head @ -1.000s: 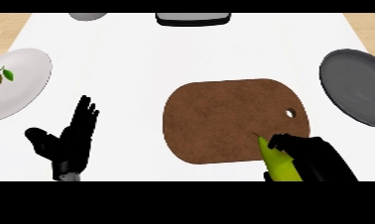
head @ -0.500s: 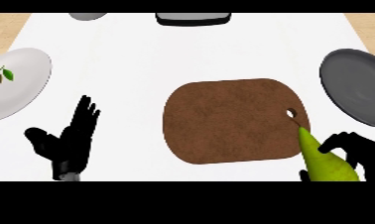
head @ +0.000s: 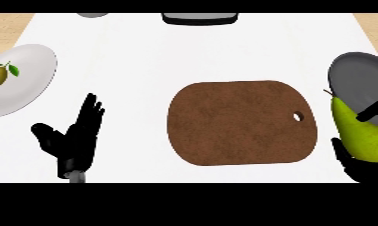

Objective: Pick the pear from the cutting board and place it in the pan

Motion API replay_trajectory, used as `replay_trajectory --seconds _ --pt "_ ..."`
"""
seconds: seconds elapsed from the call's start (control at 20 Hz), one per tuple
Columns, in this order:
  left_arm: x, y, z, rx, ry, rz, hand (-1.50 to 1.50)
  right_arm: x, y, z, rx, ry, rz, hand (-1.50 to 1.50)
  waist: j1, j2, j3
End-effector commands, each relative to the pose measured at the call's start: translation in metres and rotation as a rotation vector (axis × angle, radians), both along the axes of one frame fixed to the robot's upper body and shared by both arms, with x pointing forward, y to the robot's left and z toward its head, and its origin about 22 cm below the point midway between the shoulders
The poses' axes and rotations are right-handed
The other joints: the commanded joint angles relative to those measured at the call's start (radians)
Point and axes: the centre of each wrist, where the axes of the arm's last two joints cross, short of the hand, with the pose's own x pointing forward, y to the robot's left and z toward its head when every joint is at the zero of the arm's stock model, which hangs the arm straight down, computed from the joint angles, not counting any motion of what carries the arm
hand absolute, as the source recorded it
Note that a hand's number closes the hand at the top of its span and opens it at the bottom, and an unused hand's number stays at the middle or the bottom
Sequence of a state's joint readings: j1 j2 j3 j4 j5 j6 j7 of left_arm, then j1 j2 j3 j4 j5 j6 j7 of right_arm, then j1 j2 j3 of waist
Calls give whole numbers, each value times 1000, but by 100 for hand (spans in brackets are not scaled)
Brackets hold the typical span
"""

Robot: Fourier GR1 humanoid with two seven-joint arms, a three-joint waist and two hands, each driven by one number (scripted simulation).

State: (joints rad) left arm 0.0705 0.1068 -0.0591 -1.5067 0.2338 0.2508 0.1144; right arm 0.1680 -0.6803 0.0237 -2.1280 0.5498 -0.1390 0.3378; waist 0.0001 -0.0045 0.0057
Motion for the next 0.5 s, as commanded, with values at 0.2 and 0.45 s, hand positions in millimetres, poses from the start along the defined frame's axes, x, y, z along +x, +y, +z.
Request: replay_trajectory --seconds 0.2,0.45 --pt "4 3 -22 -13 52 -18 0 71 -71 -16 -18 -43 -130 150 23 15 -5" --pt "-4 -4 -11 -9 46 -48 0 116 -99 -23 -51 -57 -162 150 36 13 -4"
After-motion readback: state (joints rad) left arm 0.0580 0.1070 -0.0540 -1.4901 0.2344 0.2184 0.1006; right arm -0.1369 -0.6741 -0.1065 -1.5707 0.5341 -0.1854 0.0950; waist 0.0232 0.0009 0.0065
